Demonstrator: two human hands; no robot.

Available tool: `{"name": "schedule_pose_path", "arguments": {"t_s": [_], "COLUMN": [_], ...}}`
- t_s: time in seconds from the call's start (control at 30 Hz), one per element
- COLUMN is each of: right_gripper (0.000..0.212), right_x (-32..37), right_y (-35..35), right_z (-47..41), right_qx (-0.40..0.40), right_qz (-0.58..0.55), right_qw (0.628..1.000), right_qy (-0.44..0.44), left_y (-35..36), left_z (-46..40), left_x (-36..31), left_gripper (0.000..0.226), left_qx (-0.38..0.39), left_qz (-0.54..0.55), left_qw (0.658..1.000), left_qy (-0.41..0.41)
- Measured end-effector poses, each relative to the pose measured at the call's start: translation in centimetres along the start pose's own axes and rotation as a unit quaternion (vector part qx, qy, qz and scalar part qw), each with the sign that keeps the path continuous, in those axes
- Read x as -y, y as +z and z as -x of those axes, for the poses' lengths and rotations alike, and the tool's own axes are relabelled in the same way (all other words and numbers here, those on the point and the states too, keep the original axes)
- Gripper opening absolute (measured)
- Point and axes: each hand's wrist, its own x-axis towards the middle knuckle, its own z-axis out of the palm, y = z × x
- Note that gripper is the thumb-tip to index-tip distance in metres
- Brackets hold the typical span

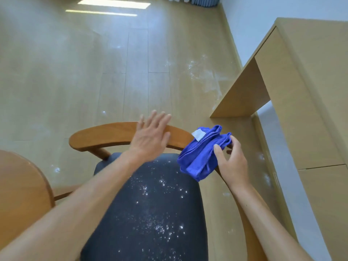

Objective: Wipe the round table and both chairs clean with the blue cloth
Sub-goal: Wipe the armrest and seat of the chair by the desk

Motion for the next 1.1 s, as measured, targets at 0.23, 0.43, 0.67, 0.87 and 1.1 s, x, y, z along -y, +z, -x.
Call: {"name": "schedule_pose_path", "arguments": {"t_s": [0.23, 0.43, 0.67, 0.87, 1.1], "right_gripper": [0.095, 0.081, 0.047, 0.047, 0.045], "right_x": [5.7, 9.5, 4.9, -0.8, 7.6], "right_y": [6.1, 13.4, 7.9, 1.7, 11.9], "right_z": [-0.8, 0.5, 0.5, 3.2, 0.8], "right_qx": [-0.002, -0.011, -0.061, -0.158, -0.183], "right_qz": [0.154, 0.276, 0.286, 0.295, 0.185], "right_qw": [0.988, 0.945, 0.942, 0.942, 0.962], "right_qy": [0.01, -0.177, -0.165, 0.015, -0.081], "left_y": [-1.2, -2.5, -1.9, -0.9, 0.9], "left_z": [5.6, 6.3, 7.3, 7.0, 6.8], "left_x": [6.8, 10.5, 12.3, 11.5, 13.1], "left_gripper": [0.056, 0.053, 0.058, 0.065, 0.073], "left_qx": [-0.045, -0.073, -0.004, -0.017, -0.038], "left_qz": [-0.062, -0.02, -0.036, -0.059, -0.077], "left_qw": [0.996, 0.971, 0.962, 0.957, 0.96], "left_qy": [-0.05, -0.225, -0.27, -0.284, -0.267]}}
